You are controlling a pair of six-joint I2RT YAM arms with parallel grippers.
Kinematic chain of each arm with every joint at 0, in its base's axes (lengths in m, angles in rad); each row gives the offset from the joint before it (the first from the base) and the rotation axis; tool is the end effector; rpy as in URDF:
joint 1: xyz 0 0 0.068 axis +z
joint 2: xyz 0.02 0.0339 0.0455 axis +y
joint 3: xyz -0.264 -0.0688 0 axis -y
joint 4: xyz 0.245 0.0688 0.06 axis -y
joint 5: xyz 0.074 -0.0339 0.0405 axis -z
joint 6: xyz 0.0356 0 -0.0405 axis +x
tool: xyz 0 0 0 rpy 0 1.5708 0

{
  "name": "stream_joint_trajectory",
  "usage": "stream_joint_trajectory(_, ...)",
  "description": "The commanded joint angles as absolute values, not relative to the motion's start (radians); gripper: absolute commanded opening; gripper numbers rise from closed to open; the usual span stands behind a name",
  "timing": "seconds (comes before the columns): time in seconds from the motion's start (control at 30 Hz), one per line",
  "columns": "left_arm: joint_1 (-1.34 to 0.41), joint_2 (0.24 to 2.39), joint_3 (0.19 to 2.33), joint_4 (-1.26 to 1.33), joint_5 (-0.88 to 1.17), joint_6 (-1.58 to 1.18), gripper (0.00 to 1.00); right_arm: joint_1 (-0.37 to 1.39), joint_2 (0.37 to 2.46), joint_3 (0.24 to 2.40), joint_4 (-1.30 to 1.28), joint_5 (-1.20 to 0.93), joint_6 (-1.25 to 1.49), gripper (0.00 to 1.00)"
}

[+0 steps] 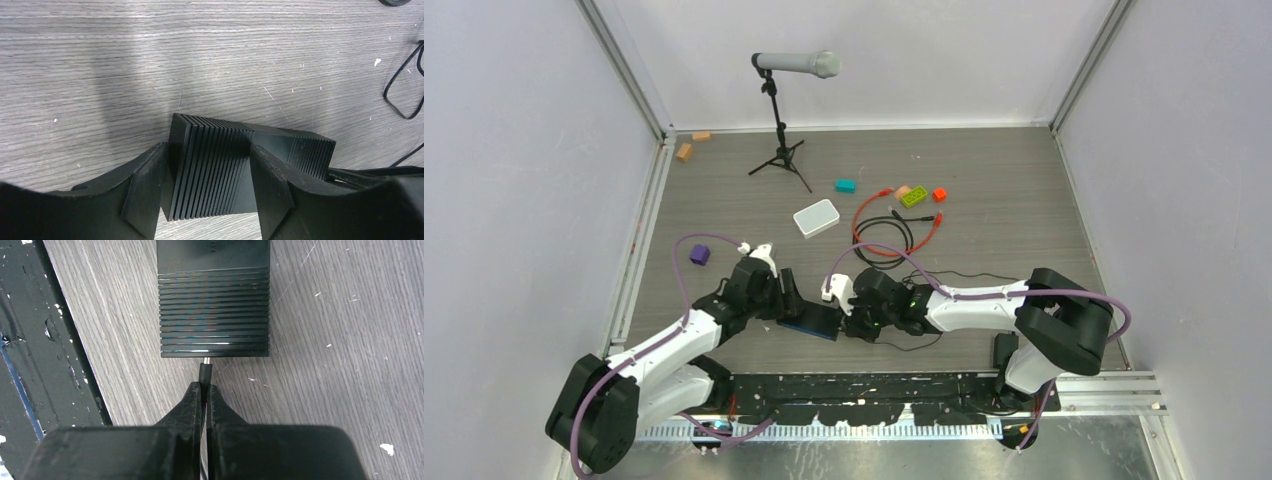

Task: Insert the plug into the switch port
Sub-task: Insert the power into the switch port.

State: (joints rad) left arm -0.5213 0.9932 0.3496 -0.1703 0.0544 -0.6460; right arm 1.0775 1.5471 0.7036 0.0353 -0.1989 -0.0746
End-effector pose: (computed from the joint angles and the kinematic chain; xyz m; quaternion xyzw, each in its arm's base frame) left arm 0.1578 -0.0928 0.1560 -0.0478 0.9277 -0.2246 0.2943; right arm 0.1343 0.2646 0.1556 -0.5341 0.7544 0.2588 0.2804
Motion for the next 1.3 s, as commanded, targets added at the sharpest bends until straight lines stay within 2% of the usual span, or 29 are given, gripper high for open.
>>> stream_joint_trajectory(0.0,-0.523,0.996,0.373,-0.157,0.083,-0.637,0.61,1.077,1.533,0.754,0.095,-0.231,-0.069,0.01)
stream_joint_trajectory(0.23,-0.523,1.007,0.376,-0.151,0.088,-0.629,0.6,1.077,1.539,0.758,0.096,-0.232,-0.072,0.0)
stream_joint_trajectory(0.37,-0.523,1.029,0.382,-0.137,0.137,-0.616,0.54,1.077,1.553,0.764,0.094,-0.225,-0.087,0.0)
stream_joint_trajectory(0.6,-0.525,1.078,0.394,-0.123,0.215,-0.596,0.52,1.069,1.572,0.803,0.073,-0.214,-0.116,0.0)
stream_joint_trajectory(1.27,-0.607,1.093,0.384,-0.108,0.248,-0.599,0.54,1.063,1.609,0.882,0.115,-0.1,-0.102,0.0)
